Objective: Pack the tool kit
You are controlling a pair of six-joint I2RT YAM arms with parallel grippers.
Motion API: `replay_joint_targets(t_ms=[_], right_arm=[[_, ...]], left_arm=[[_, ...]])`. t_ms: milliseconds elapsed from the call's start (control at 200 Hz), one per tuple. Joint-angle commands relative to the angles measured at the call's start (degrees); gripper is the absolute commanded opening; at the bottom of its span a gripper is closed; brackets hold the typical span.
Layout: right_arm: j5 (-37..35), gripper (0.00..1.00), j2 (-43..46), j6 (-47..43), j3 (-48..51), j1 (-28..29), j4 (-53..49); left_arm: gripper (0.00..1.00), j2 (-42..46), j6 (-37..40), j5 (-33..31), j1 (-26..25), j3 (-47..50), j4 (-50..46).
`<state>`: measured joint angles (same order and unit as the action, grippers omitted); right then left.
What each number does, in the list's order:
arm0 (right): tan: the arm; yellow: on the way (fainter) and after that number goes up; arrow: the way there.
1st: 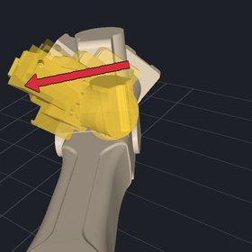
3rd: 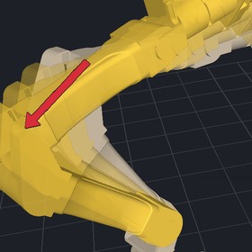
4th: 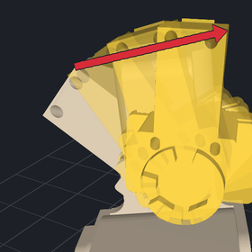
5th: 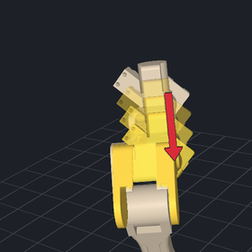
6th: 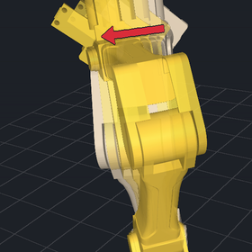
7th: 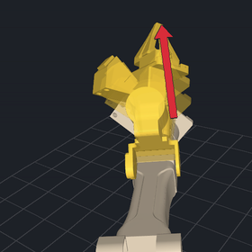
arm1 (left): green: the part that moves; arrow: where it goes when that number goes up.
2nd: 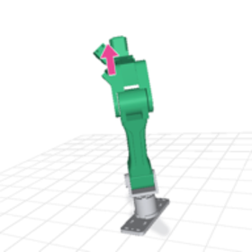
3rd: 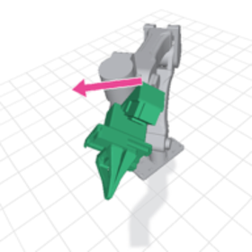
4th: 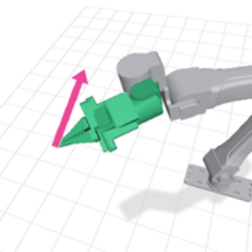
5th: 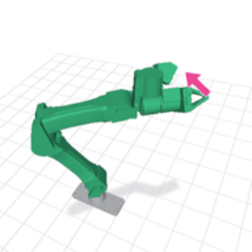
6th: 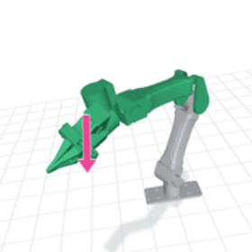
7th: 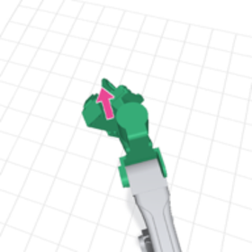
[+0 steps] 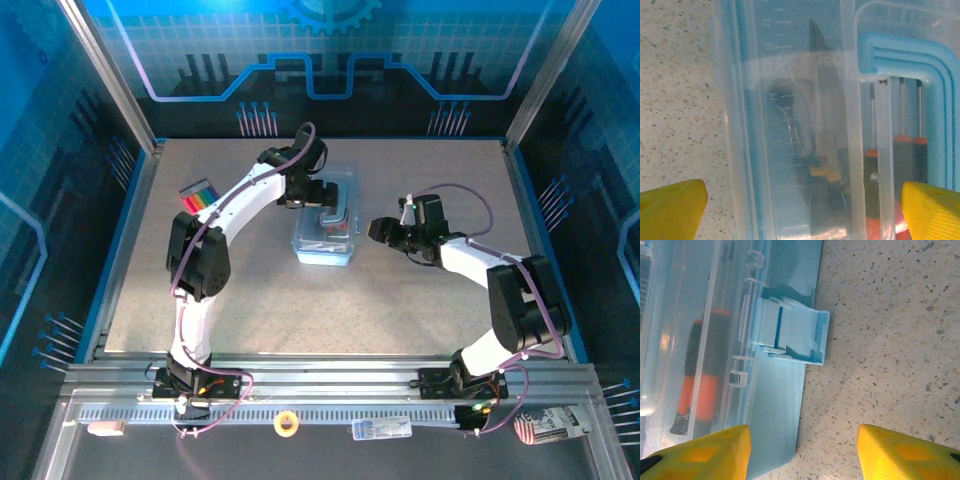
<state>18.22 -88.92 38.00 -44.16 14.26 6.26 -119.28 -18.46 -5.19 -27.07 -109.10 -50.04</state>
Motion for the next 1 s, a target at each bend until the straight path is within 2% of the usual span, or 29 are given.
replay_joint_targets(t_ms=[0,395,725,996], right_arm=[[-0.25,0.59,1.52,-1.27,0.48,-0.98,-1.67],[1.48,0.60,0.49,-0.23,0.74,-1.11,-0.09],[8.01,0.63,-3.97,3.99,-0.11,-1.49,8.49],[11.48,0.68,-9.04,6.51,-2.82,-1.56,14.67]], left_arm=[[0.98,-1.29,1.28,1.76,0.52,-0.10,-0.16],[0.75,1.75,-2.74,3.55,4.29,10.42,4.16],[0.70,6.61,-2.64,1.96,5.24,21.01,8.17],[0.70,9.21,-3.48,5.59,7.79,27.93,12.36]])
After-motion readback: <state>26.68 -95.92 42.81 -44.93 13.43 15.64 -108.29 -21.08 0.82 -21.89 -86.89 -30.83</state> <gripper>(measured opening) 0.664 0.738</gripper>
